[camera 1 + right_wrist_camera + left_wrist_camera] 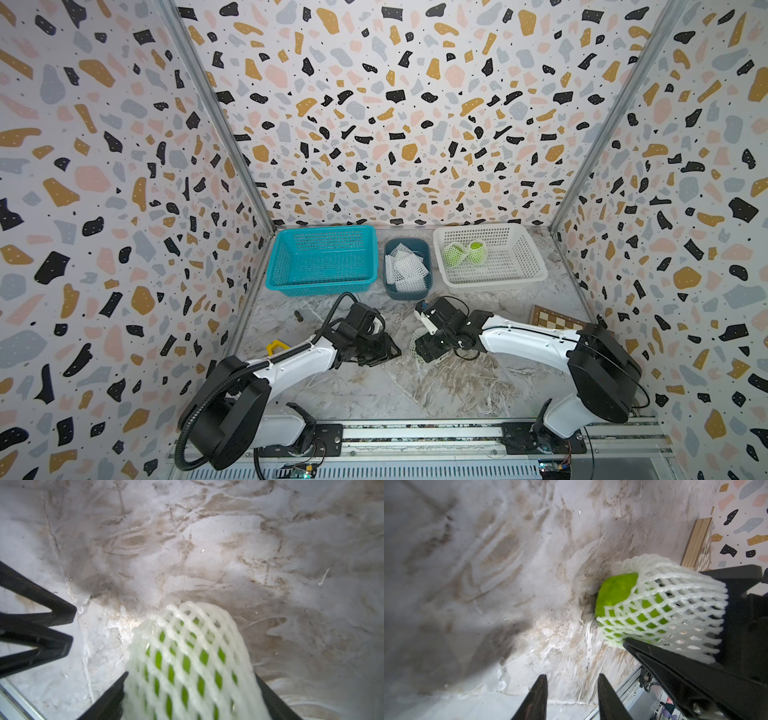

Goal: Sleeve custard apples in foam nets
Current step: Pick up the custard apple from the center of the board.

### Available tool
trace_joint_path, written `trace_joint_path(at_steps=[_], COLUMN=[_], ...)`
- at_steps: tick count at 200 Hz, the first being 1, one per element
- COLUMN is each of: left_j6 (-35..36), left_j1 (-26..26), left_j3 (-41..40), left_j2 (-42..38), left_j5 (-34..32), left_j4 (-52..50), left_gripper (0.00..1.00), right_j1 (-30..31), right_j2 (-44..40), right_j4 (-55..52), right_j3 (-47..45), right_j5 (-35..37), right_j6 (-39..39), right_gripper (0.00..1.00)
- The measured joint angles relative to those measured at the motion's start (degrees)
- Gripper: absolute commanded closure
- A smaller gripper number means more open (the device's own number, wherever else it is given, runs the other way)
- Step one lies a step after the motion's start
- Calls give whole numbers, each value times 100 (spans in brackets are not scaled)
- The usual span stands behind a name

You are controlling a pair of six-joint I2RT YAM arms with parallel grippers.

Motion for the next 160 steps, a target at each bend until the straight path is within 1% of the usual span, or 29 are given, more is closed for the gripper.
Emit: trace_joint_path(at_steps=[23, 47, 105, 130, 160], left_j6=[2, 2, 2, 0, 0], left_j1=[35, 66, 101, 101, 105], left_j3=[-31, -66, -94, -131, -146], left_j2=[0, 0, 0, 0, 11], left_j5=[2, 7, 31, 35, 87], left_j4=[-2, -4, -4, 2, 2], left_gripper=[61, 62, 62, 62, 62], right_j1=[111, 162, 229, 236, 247], right_j2=[81, 127, 240, 308, 584], right_j4=[-48, -87, -107, -46, 20], right_j3=[72, 76, 74, 74, 74], right_j5=[26, 63, 101, 81, 57], right_j6=[-74, -131, -181, -201, -227], right_gripper=[17, 13, 15, 13, 13])
